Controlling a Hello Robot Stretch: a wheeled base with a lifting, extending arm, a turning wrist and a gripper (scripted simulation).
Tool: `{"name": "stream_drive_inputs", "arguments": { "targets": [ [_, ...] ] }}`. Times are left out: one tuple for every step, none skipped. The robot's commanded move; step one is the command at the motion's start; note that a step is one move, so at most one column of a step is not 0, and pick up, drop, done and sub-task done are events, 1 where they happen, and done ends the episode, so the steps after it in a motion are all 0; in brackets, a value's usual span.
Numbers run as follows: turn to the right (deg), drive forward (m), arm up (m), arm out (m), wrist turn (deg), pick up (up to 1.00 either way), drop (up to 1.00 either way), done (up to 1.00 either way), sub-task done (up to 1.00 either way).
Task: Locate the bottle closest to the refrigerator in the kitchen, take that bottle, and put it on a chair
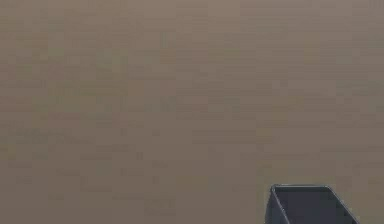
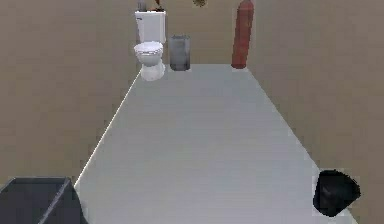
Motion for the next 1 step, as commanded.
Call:
{"name": "stream_drive_inputs", "arguments": {
  "targets": [
    [-45.0, 0.00, 0.00, 0.00, 0.0, 0.00, 0.00, 0.00, 0.00]
  ]
}}
